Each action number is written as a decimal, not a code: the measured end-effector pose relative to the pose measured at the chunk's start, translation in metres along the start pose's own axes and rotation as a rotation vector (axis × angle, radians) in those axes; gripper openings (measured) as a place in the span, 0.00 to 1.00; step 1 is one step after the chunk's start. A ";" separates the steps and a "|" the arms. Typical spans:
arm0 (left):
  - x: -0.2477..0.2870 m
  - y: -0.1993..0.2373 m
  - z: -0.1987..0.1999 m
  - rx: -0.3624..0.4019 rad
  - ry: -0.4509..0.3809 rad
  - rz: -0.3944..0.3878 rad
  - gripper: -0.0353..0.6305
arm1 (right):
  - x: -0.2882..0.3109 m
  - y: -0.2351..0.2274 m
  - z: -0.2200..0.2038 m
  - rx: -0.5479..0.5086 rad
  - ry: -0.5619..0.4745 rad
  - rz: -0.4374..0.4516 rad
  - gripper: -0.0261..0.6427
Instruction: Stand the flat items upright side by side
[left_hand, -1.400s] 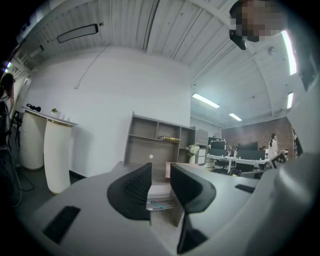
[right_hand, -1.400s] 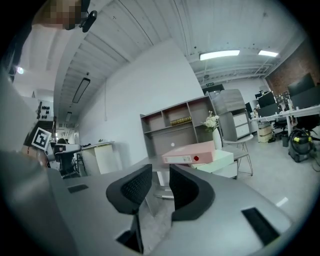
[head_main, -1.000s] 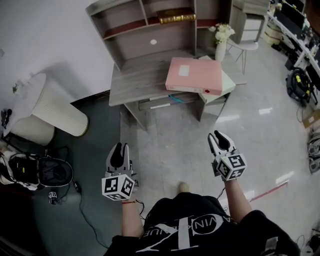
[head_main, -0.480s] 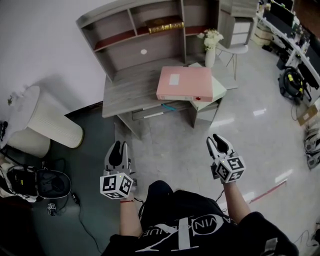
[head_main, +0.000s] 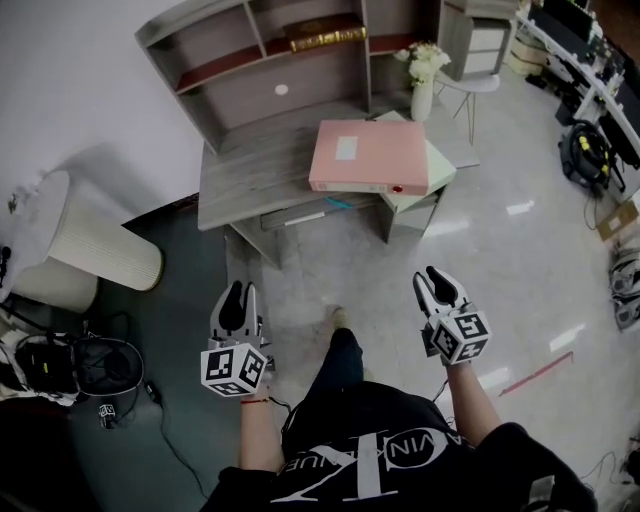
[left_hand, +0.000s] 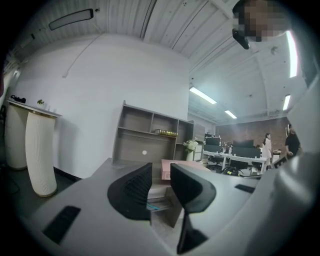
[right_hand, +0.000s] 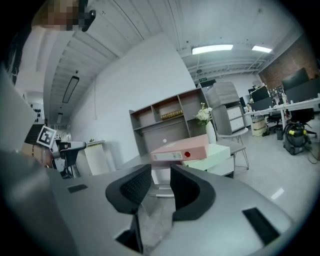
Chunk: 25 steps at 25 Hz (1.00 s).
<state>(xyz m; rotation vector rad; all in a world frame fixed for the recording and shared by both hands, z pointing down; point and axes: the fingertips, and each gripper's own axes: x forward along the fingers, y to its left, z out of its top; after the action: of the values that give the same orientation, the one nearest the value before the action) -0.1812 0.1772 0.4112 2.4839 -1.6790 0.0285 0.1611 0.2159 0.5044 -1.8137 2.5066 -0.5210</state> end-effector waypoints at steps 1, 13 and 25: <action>0.006 0.000 -0.002 -0.001 0.005 -0.006 0.21 | 0.003 -0.003 0.000 0.003 0.001 -0.006 0.23; 0.104 -0.010 -0.019 -0.022 0.075 -0.075 0.21 | 0.045 -0.046 0.020 -0.013 0.019 -0.065 0.23; 0.209 -0.021 -0.040 -0.092 0.184 -0.176 0.21 | 0.098 -0.083 0.027 0.025 0.052 -0.126 0.25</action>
<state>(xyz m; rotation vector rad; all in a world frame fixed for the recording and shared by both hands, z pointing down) -0.0811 -0.0024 0.4680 2.4659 -1.3564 0.1532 0.2107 0.0954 0.5196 -1.9839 2.4169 -0.6081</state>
